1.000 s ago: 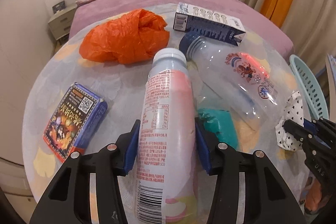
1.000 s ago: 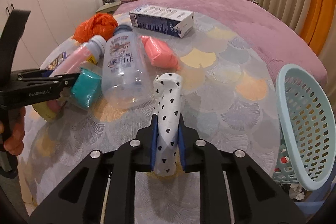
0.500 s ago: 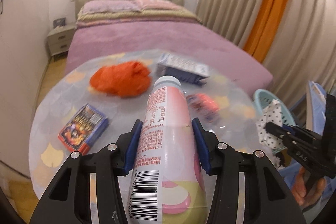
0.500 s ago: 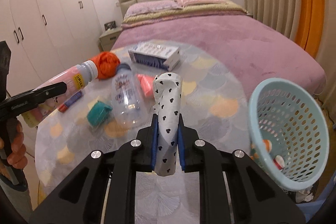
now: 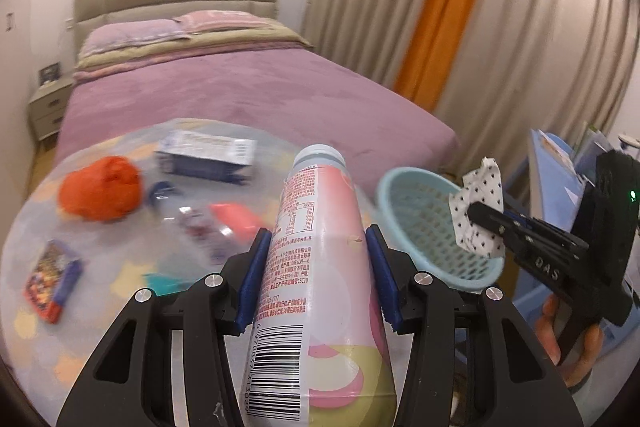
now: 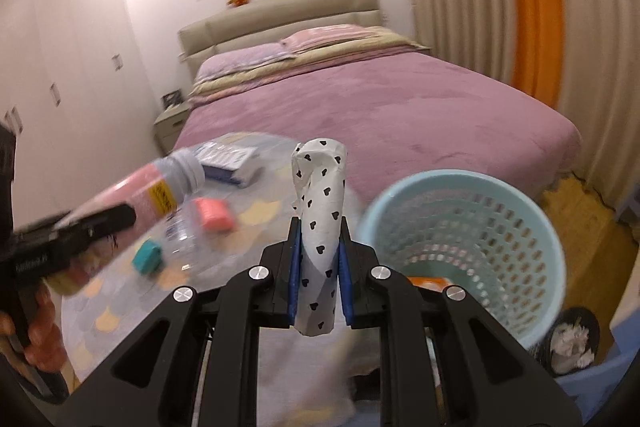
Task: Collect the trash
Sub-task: 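Carry bottle and napkin over the blue basket and open both tools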
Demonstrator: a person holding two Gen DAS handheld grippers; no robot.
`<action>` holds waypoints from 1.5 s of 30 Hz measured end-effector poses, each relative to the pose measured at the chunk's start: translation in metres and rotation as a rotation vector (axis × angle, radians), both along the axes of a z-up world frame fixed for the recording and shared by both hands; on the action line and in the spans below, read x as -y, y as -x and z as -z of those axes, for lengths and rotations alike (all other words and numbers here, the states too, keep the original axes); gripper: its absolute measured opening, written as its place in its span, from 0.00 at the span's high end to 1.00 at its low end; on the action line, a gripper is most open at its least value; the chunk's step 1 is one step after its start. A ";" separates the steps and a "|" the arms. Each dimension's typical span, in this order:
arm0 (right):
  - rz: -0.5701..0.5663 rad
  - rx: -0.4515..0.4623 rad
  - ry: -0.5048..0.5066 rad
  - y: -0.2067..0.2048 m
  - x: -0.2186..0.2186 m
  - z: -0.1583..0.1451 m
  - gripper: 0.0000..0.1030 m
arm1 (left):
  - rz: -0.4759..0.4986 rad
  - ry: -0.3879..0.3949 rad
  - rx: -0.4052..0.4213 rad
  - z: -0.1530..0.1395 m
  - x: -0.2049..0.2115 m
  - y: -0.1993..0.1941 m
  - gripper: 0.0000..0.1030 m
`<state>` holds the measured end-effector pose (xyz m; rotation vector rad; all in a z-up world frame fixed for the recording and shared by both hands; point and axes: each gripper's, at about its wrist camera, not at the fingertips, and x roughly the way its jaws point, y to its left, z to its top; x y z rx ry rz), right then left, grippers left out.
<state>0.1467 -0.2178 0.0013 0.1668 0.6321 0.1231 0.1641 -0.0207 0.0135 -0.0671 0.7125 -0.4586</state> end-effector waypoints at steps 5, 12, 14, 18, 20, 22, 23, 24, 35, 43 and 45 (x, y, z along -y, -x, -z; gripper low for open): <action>0.112 -0.020 -0.031 0.002 0.051 0.004 0.86 | 0.068 0.003 -0.014 0.010 0.043 -0.005 0.55; 0.231 -0.082 -0.074 0.000 0.105 0.025 0.86 | 0.156 -0.011 -0.057 0.027 0.101 -0.016 0.55; 0.255 -0.106 -0.081 -0.003 0.116 0.033 0.86 | 0.174 -0.014 -0.066 0.032 0.116 -0.018 0.55; 0.293 -0.170 -0.086 -0.010 0.135 0.052 0.86 | 0.202 -0.019 -0.088 0.042 0.138 -0.025 0.55; 0.307 -0.201 -0.099 -0.012 0.142 0.063 0.86 | 0.207 -0.021 -0.103 0.047 0.146 -0.029 0.55; 0.315 -0.221 -0.106 -0.014 0.147 0.072 0.86 | 0.214 -0.020 -0.115 0.052 0.154 -0.032 0.55; 0.320 -0.233 -0.108 -0.016 0.149 0.077 0.86 | 0.216 -0.019 -0.119 0.053 0.157 -0.033 0.55; 0.323 -0.241 -0.109 -0.016 0.151 0.081 0.86 | 0.218 -0.020 -0.124 0.055 0.160 -0.035 0.55; 0.320 -0.262 -0.097 -0.020 0.162 0.100 0.56 | 0.242 -0.014 -0.146 0.065 0.185 -0.041 0.55; 0.337 -0.255 -0.106 -0.017 0.168 0.095 0.57 | 0.253 0.003 -0.154 0.067 0.200 -0.048 0.55; 0.339 -0.254 -0.112 -0.016 0.169 0.095 0.57 | 0.251 0.006 -0.164 0.068 0.201 -0.050 0.55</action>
